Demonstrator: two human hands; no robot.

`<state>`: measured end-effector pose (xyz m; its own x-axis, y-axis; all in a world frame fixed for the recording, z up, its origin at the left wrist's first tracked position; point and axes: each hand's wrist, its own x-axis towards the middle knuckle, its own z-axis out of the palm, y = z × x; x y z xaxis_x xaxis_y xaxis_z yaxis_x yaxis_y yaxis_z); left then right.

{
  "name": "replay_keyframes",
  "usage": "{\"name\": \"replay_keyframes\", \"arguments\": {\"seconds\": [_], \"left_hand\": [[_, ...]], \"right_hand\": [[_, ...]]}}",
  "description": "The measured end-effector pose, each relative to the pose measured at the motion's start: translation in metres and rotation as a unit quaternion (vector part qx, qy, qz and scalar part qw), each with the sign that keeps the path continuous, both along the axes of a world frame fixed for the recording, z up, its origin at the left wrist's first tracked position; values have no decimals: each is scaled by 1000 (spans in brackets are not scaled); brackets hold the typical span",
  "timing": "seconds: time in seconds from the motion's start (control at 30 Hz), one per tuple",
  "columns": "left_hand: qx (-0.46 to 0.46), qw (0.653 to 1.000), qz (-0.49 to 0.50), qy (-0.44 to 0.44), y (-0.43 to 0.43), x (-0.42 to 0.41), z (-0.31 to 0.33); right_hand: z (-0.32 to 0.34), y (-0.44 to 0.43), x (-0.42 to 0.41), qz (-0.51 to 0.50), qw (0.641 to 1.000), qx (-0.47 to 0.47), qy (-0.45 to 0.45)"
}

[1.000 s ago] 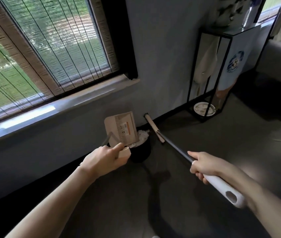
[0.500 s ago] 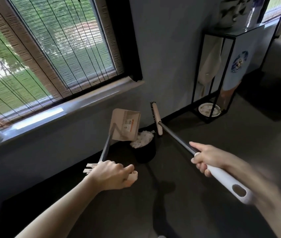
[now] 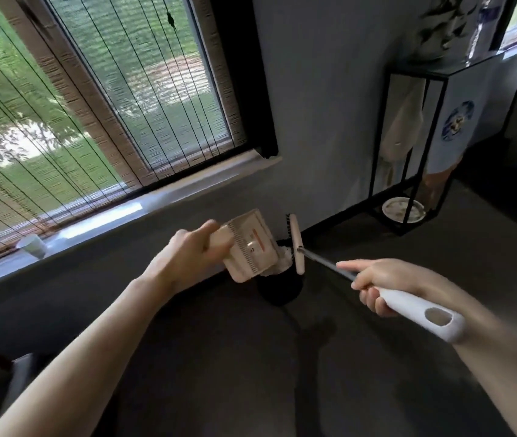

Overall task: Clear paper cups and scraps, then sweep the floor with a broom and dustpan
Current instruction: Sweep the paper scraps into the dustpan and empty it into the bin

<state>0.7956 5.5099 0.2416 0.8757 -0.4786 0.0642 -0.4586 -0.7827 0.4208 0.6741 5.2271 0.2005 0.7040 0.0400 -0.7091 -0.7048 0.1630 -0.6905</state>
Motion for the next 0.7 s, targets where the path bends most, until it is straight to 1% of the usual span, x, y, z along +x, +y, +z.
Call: {"name": "replay_keyframes", "arguments": {"seconds": [0.07,0.1,0.17,0.23,0.27,0.33,0.4,0.47,0.53,0.6,0.63,0.67,0.7], "left_hand": [[-144,989,27,-27,10,-4,35],[-176,982,30,-63,17,-4,50],[-193,973,40,-121,37,-4,72],[-210,967,83,-116,62,0,77],[-203,966,110,-114,75,3,74],[-175,966,154,-111,99,9,59],[-174,963,176,-104,118,17,38],[-171,960,191,-111,134,25,16],[-159,963,190,-104,149,37,-2],[-125,973,176,-77,170,55,-14],[-107,981,152,-64,173,58,-15],[-92,986,127,-54,182,68,-18],[-84,990,108,-46,192,79,-20]], "right_hand": [[31,7,6,28,1000,10,9],[46,10,9,49,999,16,9],[69,15,17,95,994,26,-38],[84,23,29,75,986,56,-141],[89,29,38,63,976,71,-197],[98,48,60,64,956,56,-281],[99,72,86,83,939,-26,-334],[89,96,113,86,905,-167,-381],[71,112,143,74,842,-331,-419],[51,131,175,103,769,-468,-422],[42,132,178,109,746,-505,-420],[33,140,188,104,741,-505,-430],[23,149,198,85,748,-485,-444]]}}
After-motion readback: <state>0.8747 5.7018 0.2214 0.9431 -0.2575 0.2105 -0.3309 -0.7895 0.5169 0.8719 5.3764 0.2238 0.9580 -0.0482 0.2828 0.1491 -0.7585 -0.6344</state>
